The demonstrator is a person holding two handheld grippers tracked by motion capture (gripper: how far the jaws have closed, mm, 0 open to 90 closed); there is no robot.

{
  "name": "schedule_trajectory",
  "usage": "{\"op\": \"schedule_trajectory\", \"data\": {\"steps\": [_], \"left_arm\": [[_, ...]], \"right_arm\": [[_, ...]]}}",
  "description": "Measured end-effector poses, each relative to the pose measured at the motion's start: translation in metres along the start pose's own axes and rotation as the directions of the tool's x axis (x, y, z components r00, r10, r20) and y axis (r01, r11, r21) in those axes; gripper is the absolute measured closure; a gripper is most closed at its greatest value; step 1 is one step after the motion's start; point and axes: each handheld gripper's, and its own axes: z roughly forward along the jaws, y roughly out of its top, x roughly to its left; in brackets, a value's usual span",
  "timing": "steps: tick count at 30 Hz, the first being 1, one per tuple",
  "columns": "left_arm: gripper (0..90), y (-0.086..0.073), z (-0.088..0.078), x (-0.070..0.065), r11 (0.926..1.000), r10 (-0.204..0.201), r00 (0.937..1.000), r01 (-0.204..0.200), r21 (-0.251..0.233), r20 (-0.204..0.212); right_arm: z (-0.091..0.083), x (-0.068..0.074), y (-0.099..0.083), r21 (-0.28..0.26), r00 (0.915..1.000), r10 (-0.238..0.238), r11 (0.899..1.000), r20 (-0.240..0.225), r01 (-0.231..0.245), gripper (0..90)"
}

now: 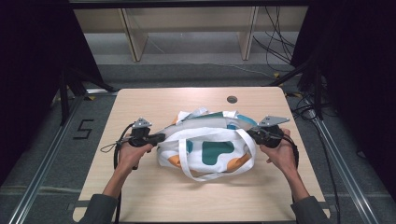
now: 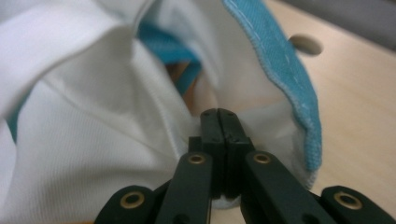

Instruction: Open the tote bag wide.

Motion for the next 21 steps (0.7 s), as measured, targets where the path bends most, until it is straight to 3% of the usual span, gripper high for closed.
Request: {"op": "schedule_trajectory", "data": {"steps": [2, 3, 4, 7, 10, 12, 16, 18, 19, 21], "left_arm": [[89.7, 0.000, 0.001, 0.001, 0.9998, -0.020, 0.9998, 0.020, 0.001, 0.008], [89.7, 0.000, 0.000, 0.003, 0.9998, -0.009, 0.9999, 0.009, 0.018, 0.009], [89.7, 0.000, 0.001, 0.002, 0.9995, -0.032, 0.9994, 0.032, -0.003, 0.012], [89.7, 0.002, -0.001, 0.002, 0.9997, -0.010, 0.9999, 0.010, 0.024, 0.006], [89.2, 0.006, -0.006, -0.002, 0.9996, 0.006, 1.0000, -0.006, 0.028, -0.003], [86.2, 0.010, -0.012, -0.005, 0.9998, 0.012, 0.9999, -0.012, 0.016, -0.006], [84.2, 0.027, -0.023, -0.014, 0.9986, 0.048, 0.9988, -0.048, -0.024, 0.012], [84.2, 0.036, -0.025, -0.023, 0.9973, 0.042, 0.9982, -0.039, -0.062, 0.043], [84.2, 0.041, -0.025, -0.027, 0.9964, 0.058, 0.9973, -0.055, -0.064, 0.045], [84.3, 0.051, -0.020, -0.036, 0.9947, 0.085, 0.9945, -0.081, -0.064, 0.062]], "right_arm": [[0.007, 0.004, -0.008, 0.026, 1.0000, -0.004, 1.000, -0.005, 0.004, 90.0], [0.010, 0.006, -0.012, 0.036, 0.9999, -0.017, 0.999, 0.001, 0.017, 90.0], [0.011, 0.008, -0.014, 0.041, 1.0000, -0.003, 0.999, -0.006, 0.003, 90.0], [0.009, 0.008, -0.013, 0.051, 0.9998, 0.014, 0.999, -0.010, -0.014, 90.0], [0.002, 0.008, -0.005, 0.060, 0.9999, -0.010, 0.998, 0.010, 0.009, 90.0], [-0.007, 0.004, 0.002, -0.002, 0.9993, -0.026, 1.000, 0.025, 0.026, 90.0], [-0.034, 0.003, 0.020, -0.096, 0.9998, 0.020, 0.995, 0.002, -0.020, 89.8], [-0.045, 0.004, 0.030, -0.138, 0.9999, 0.008, 0.990, -0.008, -0.009, 89.9], [-0.048, 0.009, 0.034, -0.157, 0.9999, 0.009, 0.987, -0.012, -0.011, 89.9], [-0.050, 0.015, 0.045, -0.203, 0.9989, -0.044, 0.978, -0.018, 0.039, 90.0]]}}
